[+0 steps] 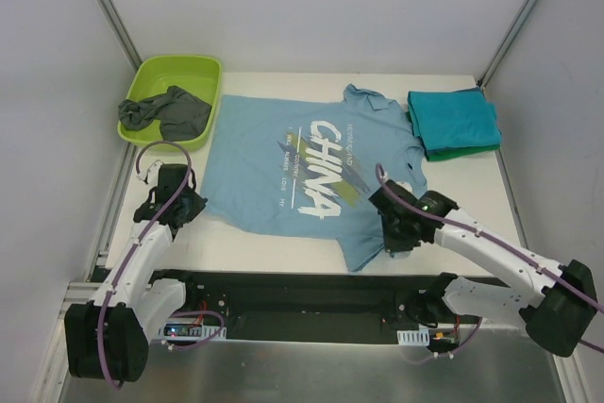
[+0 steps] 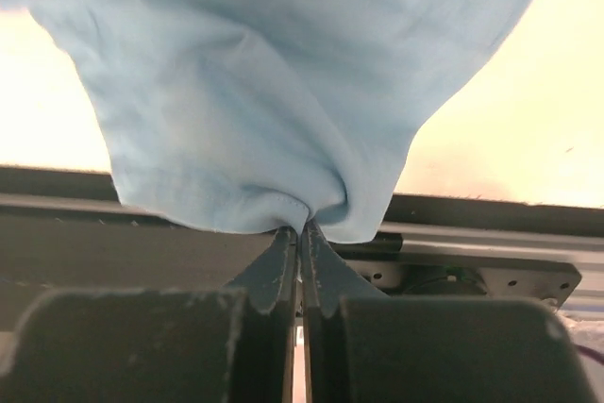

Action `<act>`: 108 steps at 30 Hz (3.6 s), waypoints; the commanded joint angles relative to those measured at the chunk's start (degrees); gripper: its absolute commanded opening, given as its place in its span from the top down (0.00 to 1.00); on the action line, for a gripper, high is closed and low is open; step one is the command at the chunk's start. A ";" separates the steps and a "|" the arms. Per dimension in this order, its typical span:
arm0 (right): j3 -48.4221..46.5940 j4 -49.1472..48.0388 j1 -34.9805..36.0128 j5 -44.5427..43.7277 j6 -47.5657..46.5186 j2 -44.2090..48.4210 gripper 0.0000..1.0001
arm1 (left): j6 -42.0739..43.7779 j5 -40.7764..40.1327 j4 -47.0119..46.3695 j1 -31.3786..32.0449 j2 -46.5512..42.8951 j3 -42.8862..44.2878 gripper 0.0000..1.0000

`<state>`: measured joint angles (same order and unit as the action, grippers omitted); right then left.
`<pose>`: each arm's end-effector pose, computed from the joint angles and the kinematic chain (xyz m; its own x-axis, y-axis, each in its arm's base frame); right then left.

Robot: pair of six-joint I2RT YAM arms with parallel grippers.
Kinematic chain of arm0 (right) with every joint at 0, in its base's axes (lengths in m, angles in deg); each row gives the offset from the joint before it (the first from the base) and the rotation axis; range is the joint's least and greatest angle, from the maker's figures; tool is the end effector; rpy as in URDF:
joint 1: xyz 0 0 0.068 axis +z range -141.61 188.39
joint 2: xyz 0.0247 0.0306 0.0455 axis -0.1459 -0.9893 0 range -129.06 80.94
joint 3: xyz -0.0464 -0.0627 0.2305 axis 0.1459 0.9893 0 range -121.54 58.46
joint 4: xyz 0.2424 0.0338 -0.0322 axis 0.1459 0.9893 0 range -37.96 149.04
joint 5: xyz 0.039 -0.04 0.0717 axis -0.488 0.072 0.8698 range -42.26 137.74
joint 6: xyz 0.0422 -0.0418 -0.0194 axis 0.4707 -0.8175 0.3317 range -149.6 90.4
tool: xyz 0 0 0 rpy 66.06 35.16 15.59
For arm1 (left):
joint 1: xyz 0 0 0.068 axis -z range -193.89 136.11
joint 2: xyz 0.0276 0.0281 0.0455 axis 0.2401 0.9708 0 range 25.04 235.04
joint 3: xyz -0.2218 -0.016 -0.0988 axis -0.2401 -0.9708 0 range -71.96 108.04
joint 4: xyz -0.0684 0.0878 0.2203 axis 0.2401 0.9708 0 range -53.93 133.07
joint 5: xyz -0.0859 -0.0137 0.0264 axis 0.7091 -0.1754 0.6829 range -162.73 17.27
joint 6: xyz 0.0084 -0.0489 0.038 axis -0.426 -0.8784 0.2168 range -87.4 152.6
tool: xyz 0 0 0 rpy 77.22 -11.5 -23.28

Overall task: Fold and stack the t-shirts
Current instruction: Fold the flattened tshirt in 1/3 of the way

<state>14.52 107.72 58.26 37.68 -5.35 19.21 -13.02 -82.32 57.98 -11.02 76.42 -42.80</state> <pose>0.1227 0.1327 0.1903 -0.8595 -0.3919 -0.3282 -0.4033 0.9144 -0.0358 0.1963 -0.0019 0.1805 -0.4364 -0.6838 -0.5848 -0.5460 0.7178 -0.4320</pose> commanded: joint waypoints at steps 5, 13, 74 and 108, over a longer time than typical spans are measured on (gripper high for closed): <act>-14.49 -0.56 -14.34 -5.84 -13.96 -3.29 1.00 | -0.95 -0.96 -0.20 -0.50 5.92 8.44 1.00; -26.45 -8.48 -26.30 -6.63 -17.92 -13.58 1.00 | -1.30 -3.60 -1.61 -0.50 15.41 14.77 1.00; -31.83 -28.95 -36.77 25.69 -15.65 -37.31 0.04 | 5.99 13.62 -12.77 6.62 34.75 28.23 0.01; -48.24 -57.64 -35.19 31.43 3.63 -56.75 0.01 | 10.21 7.74 -11.98 6.35 41.80 24.45 0.01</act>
<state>-26.79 52.90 22.52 69.04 -1.73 -37.90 -5.13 -70.45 42.87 -4.50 121.20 -16.90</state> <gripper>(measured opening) 0.988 0.990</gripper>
